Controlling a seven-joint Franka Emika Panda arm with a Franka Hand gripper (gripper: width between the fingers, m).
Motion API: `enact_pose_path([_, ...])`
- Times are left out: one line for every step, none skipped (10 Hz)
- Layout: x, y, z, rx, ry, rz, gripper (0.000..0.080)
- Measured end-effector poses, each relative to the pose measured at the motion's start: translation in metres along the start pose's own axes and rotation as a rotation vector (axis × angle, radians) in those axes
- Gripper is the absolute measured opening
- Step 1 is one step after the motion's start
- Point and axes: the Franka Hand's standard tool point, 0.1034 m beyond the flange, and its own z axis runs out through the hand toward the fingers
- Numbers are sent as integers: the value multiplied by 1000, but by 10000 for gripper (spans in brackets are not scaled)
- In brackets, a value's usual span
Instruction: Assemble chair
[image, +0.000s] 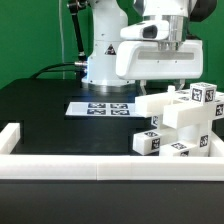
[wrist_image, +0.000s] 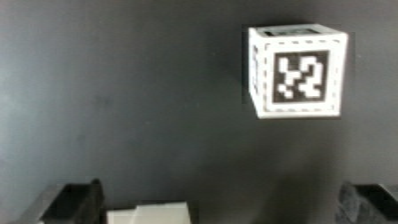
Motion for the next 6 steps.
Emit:
enact_pose_path([-1, -3, 7, -18, 15, -1, 649])
enact_pose_path([-3, -5, 12, -21, 10, -6, 649])
enact_pose_path([-3, -4, 12, -22, 10, -4, 649])
enact_pose_path([-3, -4, 12, -22, 10, -4, 649])
enact_pose_path([-3, -4, 12, -22, 10, -4, 649])
enact_pose_path([-3, -4, 12, -22, 9, -4, 649])
